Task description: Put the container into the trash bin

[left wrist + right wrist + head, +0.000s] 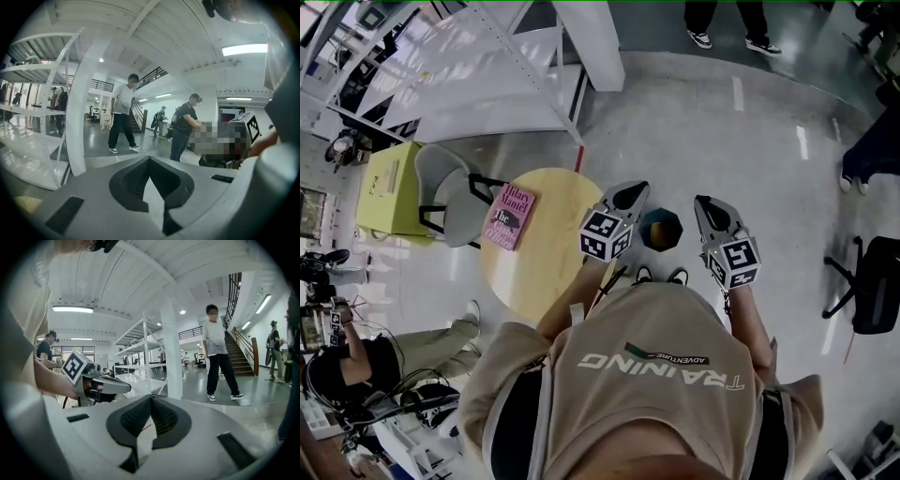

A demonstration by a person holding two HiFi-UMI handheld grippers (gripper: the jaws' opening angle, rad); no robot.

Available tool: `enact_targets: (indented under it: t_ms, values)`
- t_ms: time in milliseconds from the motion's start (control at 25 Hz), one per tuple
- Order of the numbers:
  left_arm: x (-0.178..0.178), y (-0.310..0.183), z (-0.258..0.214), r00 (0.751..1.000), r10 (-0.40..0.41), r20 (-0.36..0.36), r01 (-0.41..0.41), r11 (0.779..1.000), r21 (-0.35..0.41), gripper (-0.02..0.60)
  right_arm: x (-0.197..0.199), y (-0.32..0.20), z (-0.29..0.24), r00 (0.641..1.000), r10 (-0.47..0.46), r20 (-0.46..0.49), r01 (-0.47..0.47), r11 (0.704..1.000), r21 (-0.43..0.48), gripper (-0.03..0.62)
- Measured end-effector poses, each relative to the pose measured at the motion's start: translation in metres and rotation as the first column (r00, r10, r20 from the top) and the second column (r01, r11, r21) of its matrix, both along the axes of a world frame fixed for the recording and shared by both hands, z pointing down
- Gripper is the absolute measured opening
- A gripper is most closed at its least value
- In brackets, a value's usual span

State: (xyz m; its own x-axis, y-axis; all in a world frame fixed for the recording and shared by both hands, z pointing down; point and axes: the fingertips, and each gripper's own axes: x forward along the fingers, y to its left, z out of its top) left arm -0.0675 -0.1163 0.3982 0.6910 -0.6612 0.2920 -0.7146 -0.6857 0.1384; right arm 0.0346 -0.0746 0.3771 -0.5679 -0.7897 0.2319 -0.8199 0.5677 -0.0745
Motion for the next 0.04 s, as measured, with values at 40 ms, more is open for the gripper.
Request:
enact_targets:
  t_ms: [40]
  values:
    - [-0.0011,-0.0012,0.0007,1.000,0.000,0.000,0.000,1.000,0.000,0.009,-0.0013,-0.0004,0.0015,1.000,-0.003,-0.004,0.003,1.000,-0.005,-0.003]
